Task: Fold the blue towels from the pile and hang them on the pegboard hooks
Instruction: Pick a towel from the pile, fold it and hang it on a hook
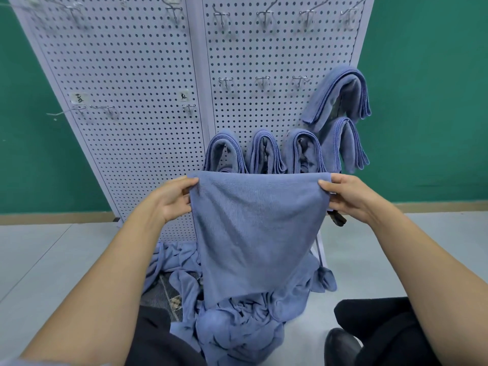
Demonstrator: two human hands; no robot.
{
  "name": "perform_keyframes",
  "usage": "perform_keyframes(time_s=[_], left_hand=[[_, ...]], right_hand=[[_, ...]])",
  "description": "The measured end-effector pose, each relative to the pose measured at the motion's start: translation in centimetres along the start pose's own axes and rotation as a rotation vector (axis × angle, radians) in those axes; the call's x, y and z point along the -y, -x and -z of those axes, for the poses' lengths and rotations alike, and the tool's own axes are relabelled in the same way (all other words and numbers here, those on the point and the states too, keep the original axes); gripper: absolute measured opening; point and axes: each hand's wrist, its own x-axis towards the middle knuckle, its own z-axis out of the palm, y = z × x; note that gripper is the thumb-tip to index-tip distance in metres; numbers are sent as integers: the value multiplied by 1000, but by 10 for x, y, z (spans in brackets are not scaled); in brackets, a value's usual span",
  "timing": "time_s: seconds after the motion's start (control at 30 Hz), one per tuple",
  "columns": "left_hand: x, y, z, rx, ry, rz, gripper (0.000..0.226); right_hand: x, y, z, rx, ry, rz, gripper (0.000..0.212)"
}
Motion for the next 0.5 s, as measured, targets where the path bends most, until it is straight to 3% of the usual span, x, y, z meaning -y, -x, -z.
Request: perform_keyframes(time_s=[0.13,0.33,0.5], left_hand=[[-1,1,0,-66,-72,-20,13],[-2,2,-1,-174,-121,-80,11],[-3,4,0,-183,-169,-124,12]], right_hand=[[-2,0,-1,-112,131,54,10],[-2,-7,-2,-322,111,119,18],[-2,-4,-1,-300,126,144,6]])
